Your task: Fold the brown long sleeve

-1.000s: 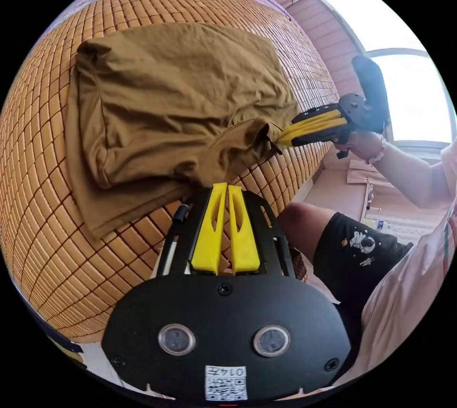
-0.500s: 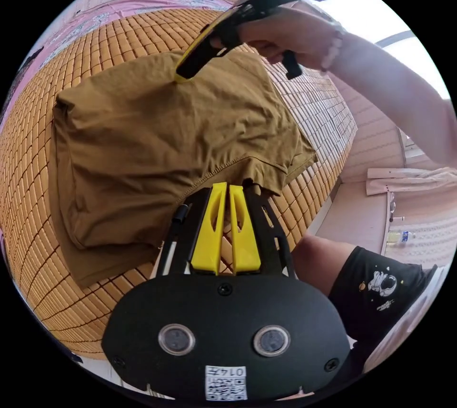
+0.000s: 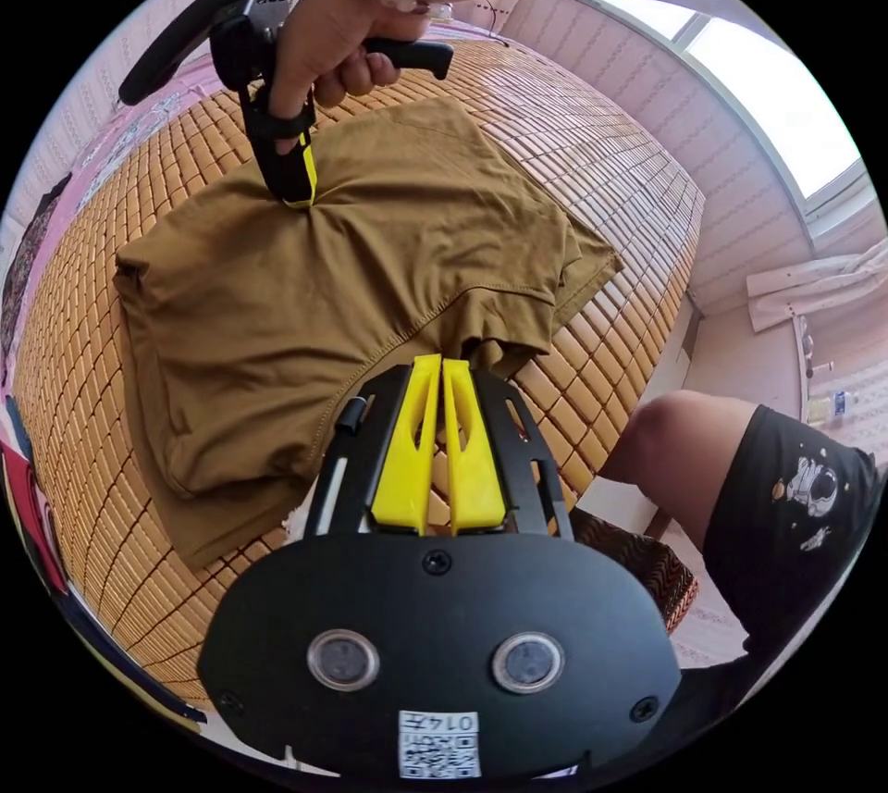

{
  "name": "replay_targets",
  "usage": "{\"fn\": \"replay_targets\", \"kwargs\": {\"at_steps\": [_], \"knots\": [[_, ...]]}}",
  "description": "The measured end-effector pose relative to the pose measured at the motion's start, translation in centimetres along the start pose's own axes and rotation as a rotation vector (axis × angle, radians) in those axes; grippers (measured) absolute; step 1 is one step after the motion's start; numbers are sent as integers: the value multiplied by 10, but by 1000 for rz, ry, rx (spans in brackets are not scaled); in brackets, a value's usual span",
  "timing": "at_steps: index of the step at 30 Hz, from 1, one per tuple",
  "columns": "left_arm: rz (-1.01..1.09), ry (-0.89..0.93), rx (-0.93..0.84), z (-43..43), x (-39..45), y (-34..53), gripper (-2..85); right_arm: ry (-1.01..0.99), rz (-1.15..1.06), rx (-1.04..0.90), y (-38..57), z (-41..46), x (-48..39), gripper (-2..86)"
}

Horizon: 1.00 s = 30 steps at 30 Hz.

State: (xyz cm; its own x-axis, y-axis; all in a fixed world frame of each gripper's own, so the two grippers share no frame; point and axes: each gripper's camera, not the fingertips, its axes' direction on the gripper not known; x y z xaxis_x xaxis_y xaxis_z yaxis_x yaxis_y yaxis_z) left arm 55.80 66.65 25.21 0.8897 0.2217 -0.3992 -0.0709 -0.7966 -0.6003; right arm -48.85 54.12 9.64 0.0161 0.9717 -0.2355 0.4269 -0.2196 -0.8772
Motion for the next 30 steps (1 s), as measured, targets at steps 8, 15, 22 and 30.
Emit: {"fn": "replay_targets", "kwargs": {"at_steps": [8, 15, 22, 30], "knots": [[30, 6, 80, -1, 7, 24, -10, 32, 13, 58, 17, -11, -4, -9], [-10, 84, 68, -2, -3, 31, -10, 148, 70, 81, 38, -20, -20, -9], [-36, 88, 11, -14, 4, 76, -10, -231, 340, 363, 176, -57, -16, -8], [-94, 14, 112, -44, 33, 180, -9, -310, 707, 534, 418, 13, -125, 60]]}}
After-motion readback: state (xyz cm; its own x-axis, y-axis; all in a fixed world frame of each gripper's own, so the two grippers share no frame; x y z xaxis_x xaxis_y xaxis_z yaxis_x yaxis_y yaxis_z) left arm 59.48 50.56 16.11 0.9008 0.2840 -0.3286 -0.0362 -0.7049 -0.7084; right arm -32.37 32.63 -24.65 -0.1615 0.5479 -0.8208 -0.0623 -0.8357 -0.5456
